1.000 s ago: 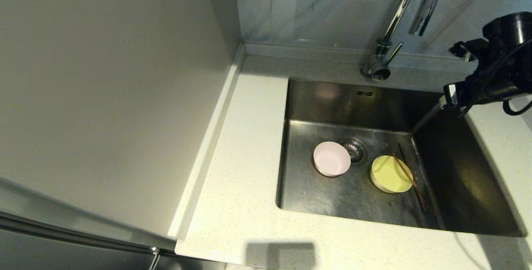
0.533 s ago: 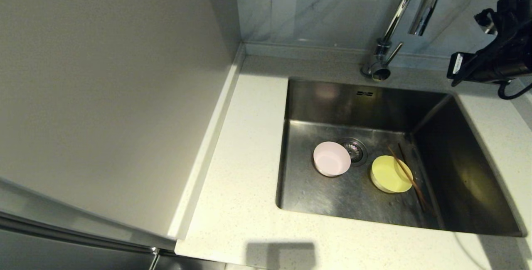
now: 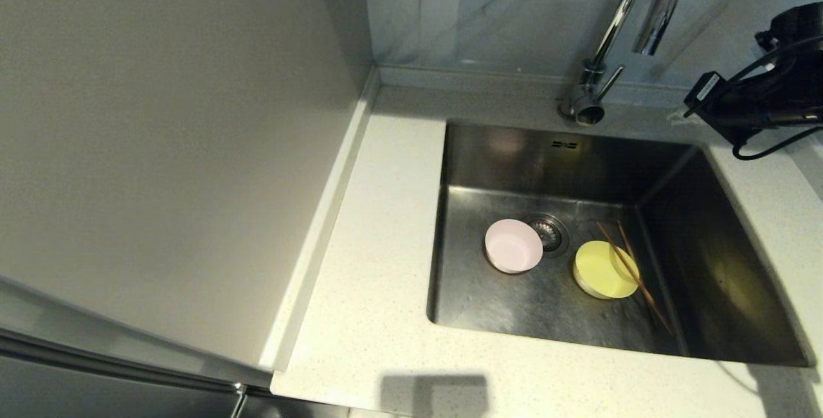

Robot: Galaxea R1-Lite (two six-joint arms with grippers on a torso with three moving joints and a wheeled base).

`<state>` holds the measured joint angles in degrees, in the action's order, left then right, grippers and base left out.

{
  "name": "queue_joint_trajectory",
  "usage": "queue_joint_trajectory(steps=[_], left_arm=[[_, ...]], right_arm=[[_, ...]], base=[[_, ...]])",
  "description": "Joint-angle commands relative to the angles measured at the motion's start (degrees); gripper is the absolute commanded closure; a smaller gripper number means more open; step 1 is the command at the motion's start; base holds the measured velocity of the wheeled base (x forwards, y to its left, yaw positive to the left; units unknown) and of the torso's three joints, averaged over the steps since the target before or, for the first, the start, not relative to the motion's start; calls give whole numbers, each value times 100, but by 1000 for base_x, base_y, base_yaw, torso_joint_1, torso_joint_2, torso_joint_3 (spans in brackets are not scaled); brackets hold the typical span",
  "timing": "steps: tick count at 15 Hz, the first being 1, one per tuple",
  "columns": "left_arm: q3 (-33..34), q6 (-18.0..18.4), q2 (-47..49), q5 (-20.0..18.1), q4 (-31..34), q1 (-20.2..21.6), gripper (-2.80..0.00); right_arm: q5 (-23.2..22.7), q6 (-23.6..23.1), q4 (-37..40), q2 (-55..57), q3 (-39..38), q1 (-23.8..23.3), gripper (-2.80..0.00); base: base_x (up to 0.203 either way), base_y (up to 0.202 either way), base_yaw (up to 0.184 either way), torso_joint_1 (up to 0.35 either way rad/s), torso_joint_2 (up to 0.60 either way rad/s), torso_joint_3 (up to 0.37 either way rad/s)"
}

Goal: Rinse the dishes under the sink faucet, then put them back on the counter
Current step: Turn on the faucet

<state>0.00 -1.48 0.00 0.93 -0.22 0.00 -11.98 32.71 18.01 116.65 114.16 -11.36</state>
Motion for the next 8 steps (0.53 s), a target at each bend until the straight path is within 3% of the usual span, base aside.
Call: queue_joint_trajectory(steps=[1,5,8], left_arm=[[0,-2,-18,3,-4,0,0],[0,-2,-18,3,-4,0,0],[0,-2,-18,3,0,0,0]], right_arm=[[-795,409,-516,13,1,-140,0],[-2193,1429,-1423,-78,-1,-157,0],[-2618,1677,-1666,-12,4,-53,0]], base=[[0,0,0,0,0,0],[0,0,0,0,0,0],[0,0,0,0,0,0]])
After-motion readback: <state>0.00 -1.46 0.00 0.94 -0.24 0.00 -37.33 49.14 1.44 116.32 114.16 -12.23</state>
